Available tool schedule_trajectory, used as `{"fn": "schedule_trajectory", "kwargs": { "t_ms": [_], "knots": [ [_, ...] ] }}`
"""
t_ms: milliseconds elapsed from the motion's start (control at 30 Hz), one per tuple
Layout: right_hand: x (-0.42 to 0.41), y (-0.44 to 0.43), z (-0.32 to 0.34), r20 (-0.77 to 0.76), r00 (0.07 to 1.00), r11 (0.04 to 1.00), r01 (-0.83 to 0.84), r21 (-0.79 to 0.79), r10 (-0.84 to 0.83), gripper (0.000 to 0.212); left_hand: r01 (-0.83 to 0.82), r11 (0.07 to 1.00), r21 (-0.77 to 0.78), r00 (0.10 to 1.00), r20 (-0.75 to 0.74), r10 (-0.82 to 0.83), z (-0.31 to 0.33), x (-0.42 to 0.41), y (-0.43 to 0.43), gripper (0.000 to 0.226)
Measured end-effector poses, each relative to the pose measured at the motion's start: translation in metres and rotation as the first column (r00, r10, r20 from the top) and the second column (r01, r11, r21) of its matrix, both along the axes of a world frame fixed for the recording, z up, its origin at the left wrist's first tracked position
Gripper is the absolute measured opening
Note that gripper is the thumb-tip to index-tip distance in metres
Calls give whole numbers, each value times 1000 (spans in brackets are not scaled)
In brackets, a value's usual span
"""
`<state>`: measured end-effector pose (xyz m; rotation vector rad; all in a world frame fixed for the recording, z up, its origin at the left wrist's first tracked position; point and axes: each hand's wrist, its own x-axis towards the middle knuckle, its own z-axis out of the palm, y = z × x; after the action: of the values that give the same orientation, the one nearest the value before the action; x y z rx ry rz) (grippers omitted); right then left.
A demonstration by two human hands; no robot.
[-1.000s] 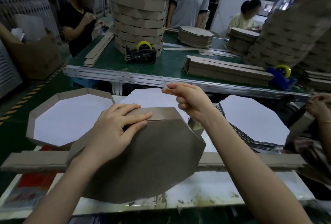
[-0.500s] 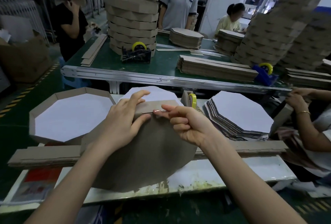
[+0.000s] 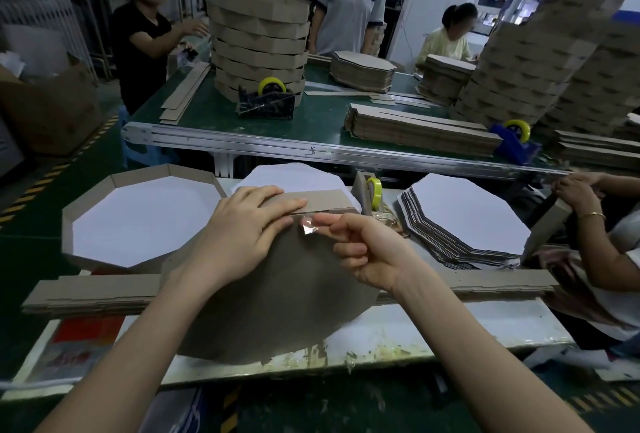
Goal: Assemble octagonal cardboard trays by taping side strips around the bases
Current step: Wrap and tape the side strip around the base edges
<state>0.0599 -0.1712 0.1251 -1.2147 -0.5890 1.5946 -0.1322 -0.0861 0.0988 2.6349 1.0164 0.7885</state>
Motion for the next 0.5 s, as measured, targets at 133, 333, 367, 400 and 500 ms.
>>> {"fn": "schedule_trajectory", "kwargs": {
  "t_ms": [133, 333, 367, 400, 500],
  "knots": [
    [6, 5, 7, 249, 968, 999, -11, -50, 23, 34, 20, 1000, -4, 1000, -4, -20, -1, 5, 0, 38],
    [17, 6, 2, 751, 577, 895, -76, 440, -320, 19, 3, 999, -33, 1000, 28, -3, 0, 5, 5, 37],
    [20, 7, 4, 792, 470, 843, -166, 512, -389, 11, 8, 999, -32, 1000, 28, -7, -1, 6, 4, 36],
    [22, 9, 5, 833, 366, 808, -272, 523, -415, 13, 11, 999, -31, 999, 35, -10, 0, 8, 3, 36],
    [24, 15, 5, 916, 37, 780, -512, 360, -398, 53, 7, 1000, -28, 998, 65, -5, 1, 10, 2, 36]
  ]
}}
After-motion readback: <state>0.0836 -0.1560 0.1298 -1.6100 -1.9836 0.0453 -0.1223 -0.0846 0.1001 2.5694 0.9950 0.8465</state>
